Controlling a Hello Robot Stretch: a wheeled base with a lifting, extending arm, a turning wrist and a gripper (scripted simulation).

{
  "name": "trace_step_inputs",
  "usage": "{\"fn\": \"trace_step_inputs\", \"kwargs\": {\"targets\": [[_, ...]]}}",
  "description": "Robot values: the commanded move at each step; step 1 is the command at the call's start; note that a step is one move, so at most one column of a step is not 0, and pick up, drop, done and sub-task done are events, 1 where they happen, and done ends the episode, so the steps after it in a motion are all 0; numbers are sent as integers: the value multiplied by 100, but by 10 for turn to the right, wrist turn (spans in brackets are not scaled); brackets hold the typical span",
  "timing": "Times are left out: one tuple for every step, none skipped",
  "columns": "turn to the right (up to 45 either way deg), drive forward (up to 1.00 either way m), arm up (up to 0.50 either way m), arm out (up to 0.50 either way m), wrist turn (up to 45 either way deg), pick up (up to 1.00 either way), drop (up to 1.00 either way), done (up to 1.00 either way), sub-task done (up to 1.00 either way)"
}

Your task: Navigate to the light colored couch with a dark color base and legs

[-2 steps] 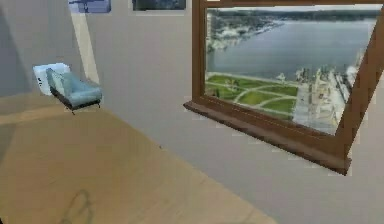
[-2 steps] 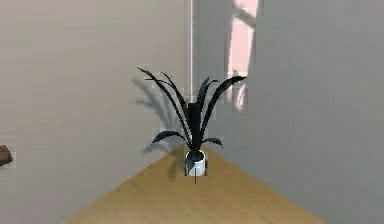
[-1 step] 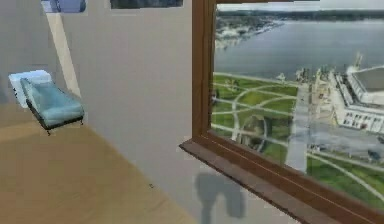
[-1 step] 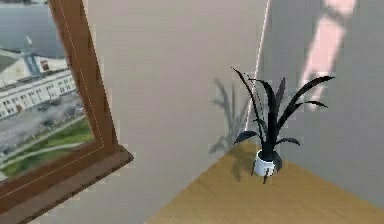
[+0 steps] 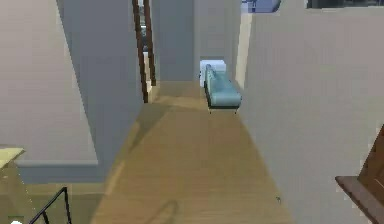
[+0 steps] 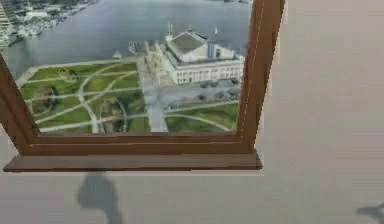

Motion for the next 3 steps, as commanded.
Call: {"fn": "trace_step_inputs", "kwargs": {"targets": [[0, 100, 0, 0, 0, 0, 0, 0, 0], [0, 95, 0, 0, 0, 0, 0, 0, 0], [150, 0, 0, 0, 0, 0, 0, 0, 0]]}}
